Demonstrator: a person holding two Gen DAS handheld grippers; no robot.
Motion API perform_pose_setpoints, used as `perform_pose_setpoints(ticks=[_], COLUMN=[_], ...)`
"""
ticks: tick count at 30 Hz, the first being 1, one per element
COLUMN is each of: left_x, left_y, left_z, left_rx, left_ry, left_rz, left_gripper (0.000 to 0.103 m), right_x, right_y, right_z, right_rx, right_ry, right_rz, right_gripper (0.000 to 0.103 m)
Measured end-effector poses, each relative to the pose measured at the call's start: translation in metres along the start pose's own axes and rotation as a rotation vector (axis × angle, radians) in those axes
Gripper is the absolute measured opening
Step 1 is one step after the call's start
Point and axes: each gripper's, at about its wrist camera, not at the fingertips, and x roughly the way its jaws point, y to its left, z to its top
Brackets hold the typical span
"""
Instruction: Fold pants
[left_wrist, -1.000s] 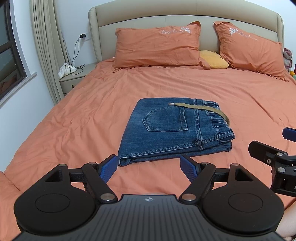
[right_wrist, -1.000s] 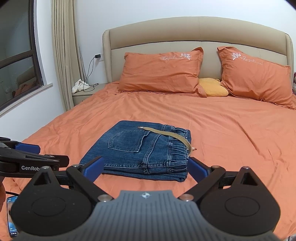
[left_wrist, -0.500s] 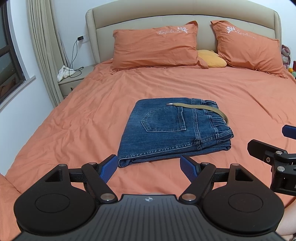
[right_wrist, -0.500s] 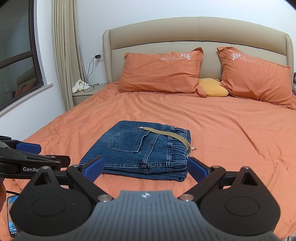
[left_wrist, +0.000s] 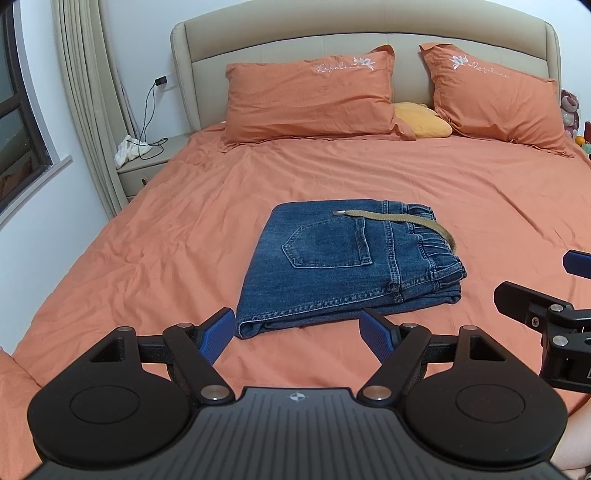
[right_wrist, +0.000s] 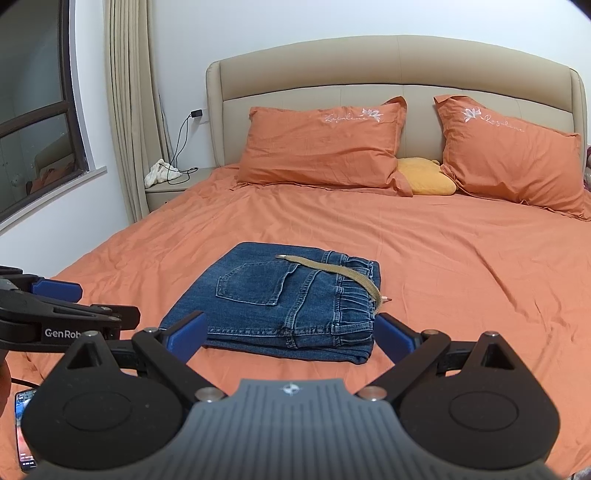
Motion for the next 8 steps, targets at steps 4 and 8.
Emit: perform_pose_setpoints(ticks=[4,8], left_x=[-0.0010,-0.0021], left_y=[0.0005,0.0021], left_z=[0.0008,0.0019], left_rx=[0.006,0.008], left_ry=[-0.009,-0.018], left_rz=[-0.004,-0.008], left_gripper=[0.090,0.090], right_x=[-0.0002,-0.0012], right_y=[0.0002,-0.0007], right_z=[0.0000,-0.0005], right_rx=[0.000,-0.001], right_ry=[-0.002,-0.005], right_rz=[0.000,0.000], right_gripper=[0.093,0.093])
